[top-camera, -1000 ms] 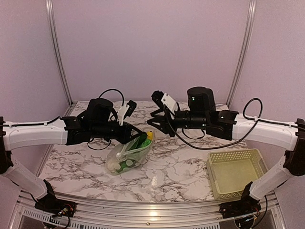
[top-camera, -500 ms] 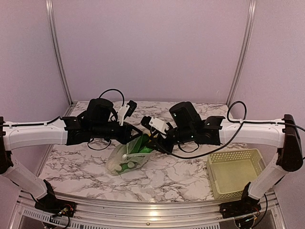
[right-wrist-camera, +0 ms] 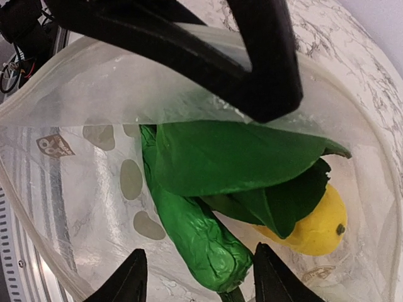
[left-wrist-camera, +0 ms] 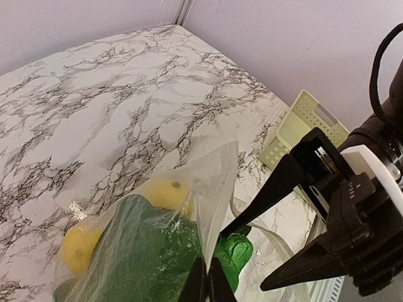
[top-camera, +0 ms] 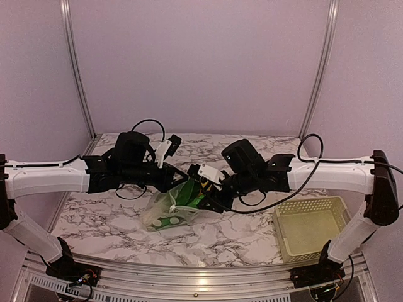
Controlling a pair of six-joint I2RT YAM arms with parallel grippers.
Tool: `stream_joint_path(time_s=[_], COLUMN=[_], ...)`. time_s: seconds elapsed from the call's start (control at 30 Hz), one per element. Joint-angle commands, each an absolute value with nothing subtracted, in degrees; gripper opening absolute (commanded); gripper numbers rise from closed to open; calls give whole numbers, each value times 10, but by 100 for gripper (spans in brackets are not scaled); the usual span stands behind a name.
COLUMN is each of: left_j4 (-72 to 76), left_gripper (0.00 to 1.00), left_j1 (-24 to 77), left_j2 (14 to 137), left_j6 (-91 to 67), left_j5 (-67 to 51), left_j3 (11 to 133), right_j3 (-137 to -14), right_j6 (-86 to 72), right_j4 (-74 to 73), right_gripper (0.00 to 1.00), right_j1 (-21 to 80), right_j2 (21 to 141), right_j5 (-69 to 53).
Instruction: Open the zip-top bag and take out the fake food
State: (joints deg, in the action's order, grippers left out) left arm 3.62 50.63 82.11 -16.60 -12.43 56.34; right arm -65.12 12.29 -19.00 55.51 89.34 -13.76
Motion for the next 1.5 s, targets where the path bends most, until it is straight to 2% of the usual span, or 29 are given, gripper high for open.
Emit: stream_joint_path(time_s=[0.0,0.17,0.2,0.27,0.33,0.4,0.63,0.87,1.07,1.47], left_j4=[46,45,44,45,46,46,44,45,45,36], left_gripper=[0,0,0,0,0,0,0,0,0,0], left_j1=[508,509,509,508,509,508,508,507,507,507], left_j2=[814,815,813,813,814,814,816,816,820,824], left_j6=[-155,-151,-151,-149,-149,-148,-143,-137,-133,-120], left_j5=[-133,-132,-131,-131,-133,-134,-131,-130,-130,-118], left_j3=[552,550,550,549,548,548,547,542,541,547], right_j3=[-677,-688,-690,-694,-698,-700,-715,-726,-735,-699], right_j6=[137,147,147,148,151,155,163,158,158,152], right_j4=[-237,-253,-255,-260,-264,-265,-281,-284,-300,-330], right_gripper=[54,39,41,53,56,51,19,5,1,0], right_j1=[559,558,559,559,559,558,559,559,560,550], right_j2=[918,927,928,933,940,948,951,911,886,838], right_j5=[-161,-165,-159,-144,-139,-145,-157,-151,-135,-65])
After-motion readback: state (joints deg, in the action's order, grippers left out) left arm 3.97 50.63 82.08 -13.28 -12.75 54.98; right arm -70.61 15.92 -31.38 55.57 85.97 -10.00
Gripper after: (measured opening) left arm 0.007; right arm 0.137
